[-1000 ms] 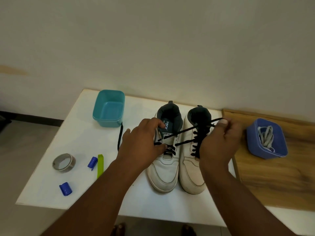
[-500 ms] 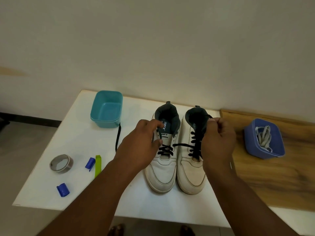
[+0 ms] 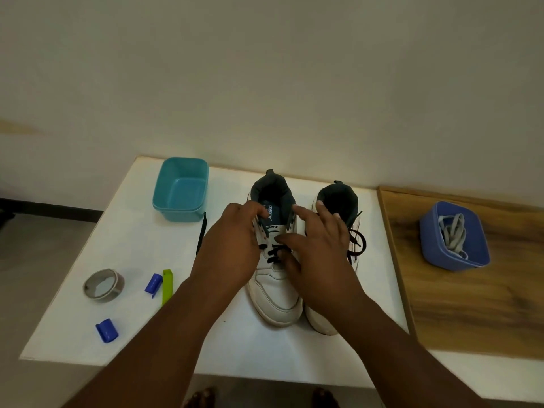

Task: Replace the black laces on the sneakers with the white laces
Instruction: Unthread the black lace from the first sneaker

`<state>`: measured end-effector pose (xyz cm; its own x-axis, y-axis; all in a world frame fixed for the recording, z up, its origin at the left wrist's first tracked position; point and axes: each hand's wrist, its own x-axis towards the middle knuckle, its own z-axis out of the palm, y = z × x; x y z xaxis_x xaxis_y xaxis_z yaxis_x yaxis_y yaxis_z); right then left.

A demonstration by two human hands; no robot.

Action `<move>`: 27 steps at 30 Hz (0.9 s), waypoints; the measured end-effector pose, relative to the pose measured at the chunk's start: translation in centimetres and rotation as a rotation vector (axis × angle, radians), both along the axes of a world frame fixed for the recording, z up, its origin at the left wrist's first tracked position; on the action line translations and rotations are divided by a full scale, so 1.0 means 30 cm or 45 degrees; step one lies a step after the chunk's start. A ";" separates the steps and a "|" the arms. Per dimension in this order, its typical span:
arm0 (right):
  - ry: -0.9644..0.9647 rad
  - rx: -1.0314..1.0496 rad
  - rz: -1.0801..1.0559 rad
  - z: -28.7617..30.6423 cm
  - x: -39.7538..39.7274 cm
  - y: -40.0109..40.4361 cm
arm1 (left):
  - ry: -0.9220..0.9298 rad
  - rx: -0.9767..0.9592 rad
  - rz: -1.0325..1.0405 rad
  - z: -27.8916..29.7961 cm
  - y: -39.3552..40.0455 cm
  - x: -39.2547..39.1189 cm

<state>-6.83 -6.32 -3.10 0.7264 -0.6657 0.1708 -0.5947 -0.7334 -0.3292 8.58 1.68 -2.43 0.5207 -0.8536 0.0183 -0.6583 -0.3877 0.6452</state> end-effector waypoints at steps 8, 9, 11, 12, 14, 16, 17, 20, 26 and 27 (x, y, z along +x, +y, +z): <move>-0.119 0.046 -0.085 -0.032 0.012 0.011 | 0.023 -0.079 -0.033 -0.016 -0.001 0.015; -0.146 0.040 -0.118 -0.027 0.013 0.016 | 0.023 -0.094 -0.034 -0.018 -0.003 0.015; -0.179 -0.017 -0.205 -0.014 0.011 0.024 | 0.030 -0.124 -0.042 -0.018 -0.008 0.014; -0.166 -0.057 -0.239 -0.011 0.014 0.030 | 0.045 -0.134 -0.040 -0.019 -0.009 0.014; -0.095 -0.121 -0.250 -0.012 0.022 0.042 | 0.094 -0.138 -0.035 -0.022 -0.007 0.013; -0.048 -0.109 -0.177 -0.021 0.031 0.044 | 0.149 -0.127 -0.053 -0.022 -0.003 0.006; -0.039 -0.070 -0.129 -0.028 0.033 0.039 | 0.179 -0.118 -0.063 -0.023 -0.003 0.003; -0.027 0.027 -0.077 -0.040 0.028 0.011 | 0.223 -0.102 -0.040 -0.019 -0.007 0.005; -0.107 -0.169 -0.325 -0.020 0.005 0.011 | 0.275 -0.098 0.030 -0.021 -0.016 -0.004; -0.109 -0.173 -0.348 -0.019 0.001 0.010 | 0.283 -0.107 0.035 -0.019 -0.016 -0.005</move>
